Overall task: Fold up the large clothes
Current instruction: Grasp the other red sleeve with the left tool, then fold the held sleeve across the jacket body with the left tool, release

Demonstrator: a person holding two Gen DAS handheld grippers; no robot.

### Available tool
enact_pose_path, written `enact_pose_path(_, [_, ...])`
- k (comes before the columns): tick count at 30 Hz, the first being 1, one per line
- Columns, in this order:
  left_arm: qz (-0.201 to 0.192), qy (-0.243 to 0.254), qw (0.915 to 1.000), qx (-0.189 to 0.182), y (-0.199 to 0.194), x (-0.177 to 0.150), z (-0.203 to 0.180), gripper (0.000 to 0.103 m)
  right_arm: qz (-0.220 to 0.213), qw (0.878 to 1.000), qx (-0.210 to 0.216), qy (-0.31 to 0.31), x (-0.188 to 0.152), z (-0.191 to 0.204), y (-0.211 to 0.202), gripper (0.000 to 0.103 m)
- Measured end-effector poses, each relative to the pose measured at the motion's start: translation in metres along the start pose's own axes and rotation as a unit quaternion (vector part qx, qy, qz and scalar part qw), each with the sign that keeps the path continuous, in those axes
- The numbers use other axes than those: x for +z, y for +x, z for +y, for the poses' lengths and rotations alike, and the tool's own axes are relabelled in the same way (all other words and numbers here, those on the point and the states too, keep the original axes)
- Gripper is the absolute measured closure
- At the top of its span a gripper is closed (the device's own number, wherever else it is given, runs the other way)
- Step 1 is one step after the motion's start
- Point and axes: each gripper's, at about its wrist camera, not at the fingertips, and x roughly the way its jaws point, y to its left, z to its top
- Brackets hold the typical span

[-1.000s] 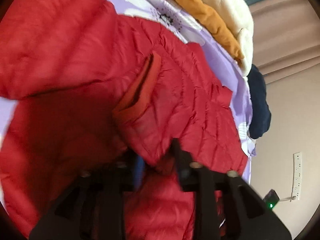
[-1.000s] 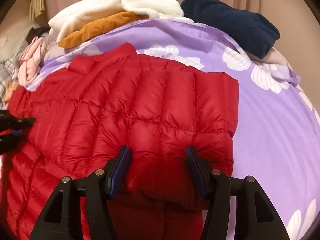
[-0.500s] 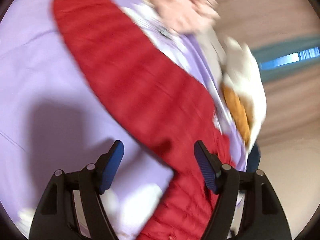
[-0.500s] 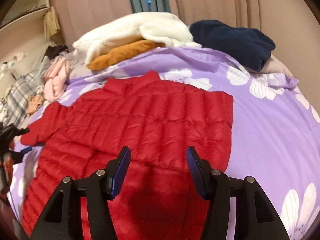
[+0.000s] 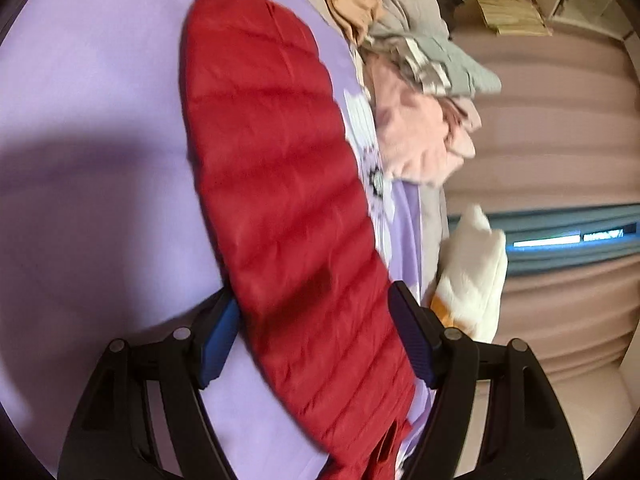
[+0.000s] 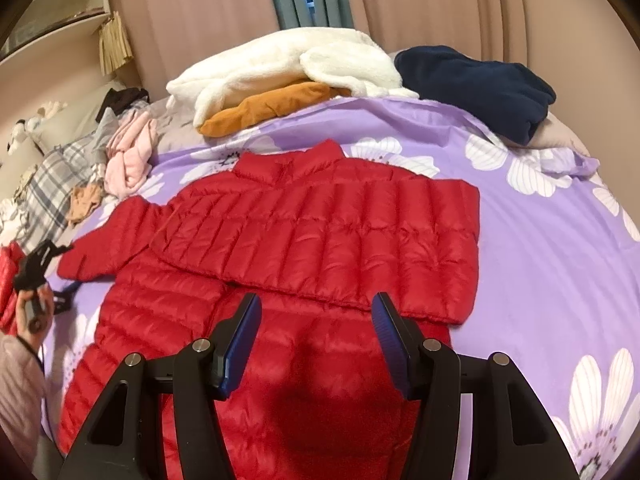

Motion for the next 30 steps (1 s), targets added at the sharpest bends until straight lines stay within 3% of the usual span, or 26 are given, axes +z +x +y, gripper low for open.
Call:
enact_pose_path(2, [-0.01,0.002,0.9999,0.005,0.001,0.011,-0.002,0.034,0.004,1.0,-0.004,-0.002,-0.002,0.002,0.002,0.046])
enact_pose_path(3, [-0.014,0.012,0.9997,0.018,0.001,0.014,-0.006,0.041,0.007,1.0,-0.008,-0.003,-0.003,0.002,0.003,0.046])
enact_pose_path(5, [-0.018,0.025,0.9987,0.042,0.004,0.022,-0.007,0.058,0.01,1.0,-0.013,-0.003,-0.005,0.004,0.004,0.046])
enact_pose_path(7, [-0.011,0.016,0.9982,0.056,0.01,0.029,-0.004,0.085,0.012,1.0,-0.017,-0.003,-0.007,0.005,0.003,0.046])
enact_pose_path(10, [-0.016,0.036,0.9967,0.071,0.003,0.031,-0.01,0.092,0.013,1.0,-0.023,-0.003,-0.009,0.003,0.002,0.046])
enact_pose_path(12, [-0.026,0.083,0.9929,0.081,-0.007,0.025,-0.028,0.094,0.014,1.0,-0.025,-0.002,-0.011,0.003,0.001,0.046])
enact_pose_path(15, [-0.04,0.161,0.9824,0.086,-0.018,0.013,-0.068,0.096,0.016,0.999,-0.028,0.003,-0.013,0.001,0.0,0.046])
enact_pose_path(18, [-0.054,0.258,0.9623,0.066,-0.037,-0.017,-0.121,0.096,0.015,0.999,-0.025,0.012,-0.016,0.0,-0.003,0.046])
enact_pose_path(20, [-0.061,0.324,0.9429,0.047,-0.05,-0.046,-0.158,0.096,0.014,1.0,-0.023,0.017,-0.019,0.0,-0.005,0.046])
enact_pose_path(23, [-0.065,0.428,0.9015,0.017,-0.06,-0.101,-0.21,0.095,0.011,1.0,-0.02,0.02,-0.022,0.0,-0.01,0.046])
enact_pose_path(25, [-0.061,0.506,0.8606,0.002,-0.063,-0.152,-0.24,0.094,0.007,1.0,-0.018,0.023,-0.025,-0.002,-0.016,0.046])
enact_pose_path(28, [-0.027,0.583,0.8115,-0.035,-0.059,-0.228,-0.263,0.092,-0.001,0.999,-0.017,0.035,-0.028,-0.008,-0.024,0.046])
enact_pose_path(30, [0.006,0.619,0.7838,-0.045,-0.048,-0.275,-0.268,0.092,-0.004,0.999,-0.016,0.048,-0.031,-0.016,-0.029,0.046])
